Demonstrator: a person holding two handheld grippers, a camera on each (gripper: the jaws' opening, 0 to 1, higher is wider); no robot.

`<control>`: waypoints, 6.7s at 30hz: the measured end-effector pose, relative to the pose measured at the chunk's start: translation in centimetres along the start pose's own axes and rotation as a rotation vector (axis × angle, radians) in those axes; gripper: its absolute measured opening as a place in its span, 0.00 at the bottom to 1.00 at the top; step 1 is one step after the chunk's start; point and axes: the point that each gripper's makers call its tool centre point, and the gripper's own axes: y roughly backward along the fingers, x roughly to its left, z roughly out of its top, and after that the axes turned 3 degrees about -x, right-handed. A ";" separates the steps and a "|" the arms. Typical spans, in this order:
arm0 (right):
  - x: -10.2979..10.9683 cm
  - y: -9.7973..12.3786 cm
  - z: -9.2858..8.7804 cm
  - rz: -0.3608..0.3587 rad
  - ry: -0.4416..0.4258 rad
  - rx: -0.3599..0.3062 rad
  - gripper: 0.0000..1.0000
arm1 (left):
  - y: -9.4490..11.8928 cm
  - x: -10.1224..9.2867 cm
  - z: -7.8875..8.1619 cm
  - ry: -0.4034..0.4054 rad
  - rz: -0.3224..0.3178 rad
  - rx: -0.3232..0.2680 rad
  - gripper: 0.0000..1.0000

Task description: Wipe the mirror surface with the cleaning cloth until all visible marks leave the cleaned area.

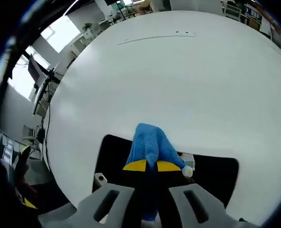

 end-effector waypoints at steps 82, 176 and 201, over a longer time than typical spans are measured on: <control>7.3 -1.0 -2.8 0.107 0.025 0.025 0.00 | -0.2 -0.8 0.5 -0.024 -0.013 -0.009 0.99; -6.0 4.3 -5.3 0.079 -0.073 -0.009 0.00 | -1.2 -2.7 0.2 0.002 -0.030 -0.024 0.99; -9.8 5.3 -5.7 0.053 -0.123 -0.023 0.00 | -1.0 -3.4 -0.3 -0.014 -0.020 -0.019 0.99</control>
